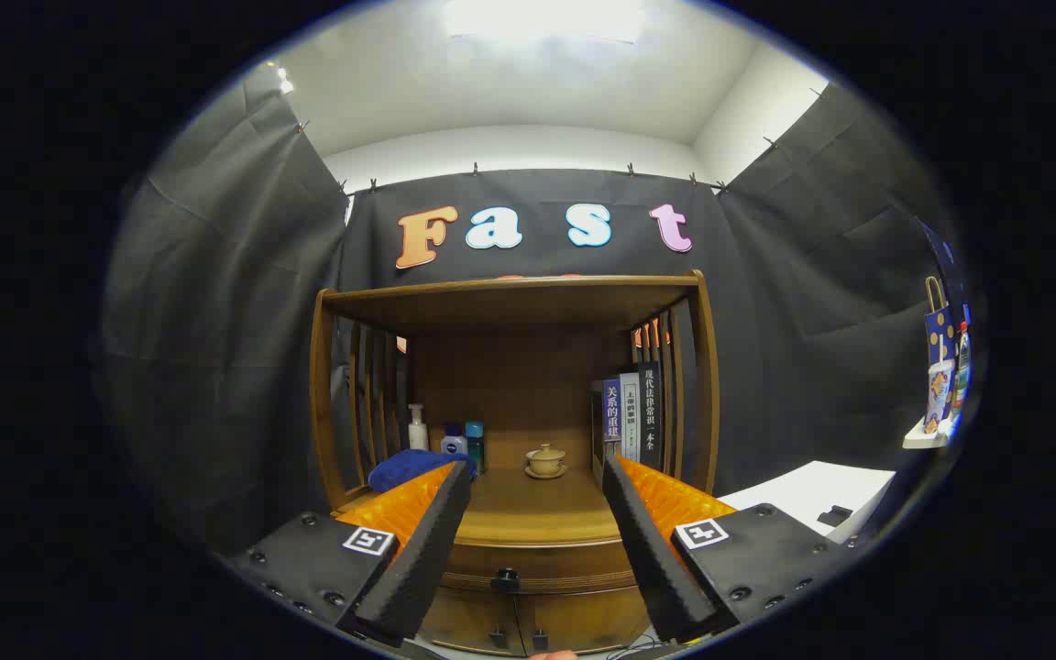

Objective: Pull open the drawer, take out the items inside it, and place them on the countertop above the cabinet.

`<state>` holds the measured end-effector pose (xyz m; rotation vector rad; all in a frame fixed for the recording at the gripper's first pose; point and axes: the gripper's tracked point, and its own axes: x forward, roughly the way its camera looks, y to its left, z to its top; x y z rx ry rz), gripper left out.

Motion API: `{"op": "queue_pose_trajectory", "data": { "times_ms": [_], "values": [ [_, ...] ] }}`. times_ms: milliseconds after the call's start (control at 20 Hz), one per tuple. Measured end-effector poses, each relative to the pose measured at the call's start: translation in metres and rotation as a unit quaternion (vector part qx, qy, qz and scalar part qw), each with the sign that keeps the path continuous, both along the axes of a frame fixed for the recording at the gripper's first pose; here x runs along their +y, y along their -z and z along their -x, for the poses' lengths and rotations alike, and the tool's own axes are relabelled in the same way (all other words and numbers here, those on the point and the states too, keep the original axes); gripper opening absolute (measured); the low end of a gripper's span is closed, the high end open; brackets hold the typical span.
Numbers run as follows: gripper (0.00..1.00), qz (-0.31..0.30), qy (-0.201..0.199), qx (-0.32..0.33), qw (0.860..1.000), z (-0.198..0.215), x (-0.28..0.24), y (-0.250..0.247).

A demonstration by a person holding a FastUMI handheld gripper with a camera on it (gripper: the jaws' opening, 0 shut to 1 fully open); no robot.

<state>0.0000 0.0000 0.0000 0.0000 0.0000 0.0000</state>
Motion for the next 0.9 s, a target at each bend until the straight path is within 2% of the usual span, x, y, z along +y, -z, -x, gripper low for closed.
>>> {"op": "queue_pose_trajectory", "data": {
  "times_ms": [500,650,900],
  "values": [
    [0.96,-0.018,-0.007,-0.002,1.000,-0.001,0.003,0.002],
    [0.96,0.013,0.008,-0.004,1.000,-0.002,-0.003,0.006],
    [0.96,0.004,-0.009,0.002,1.000,-0.004,0.008,0.010]
  ]
}}
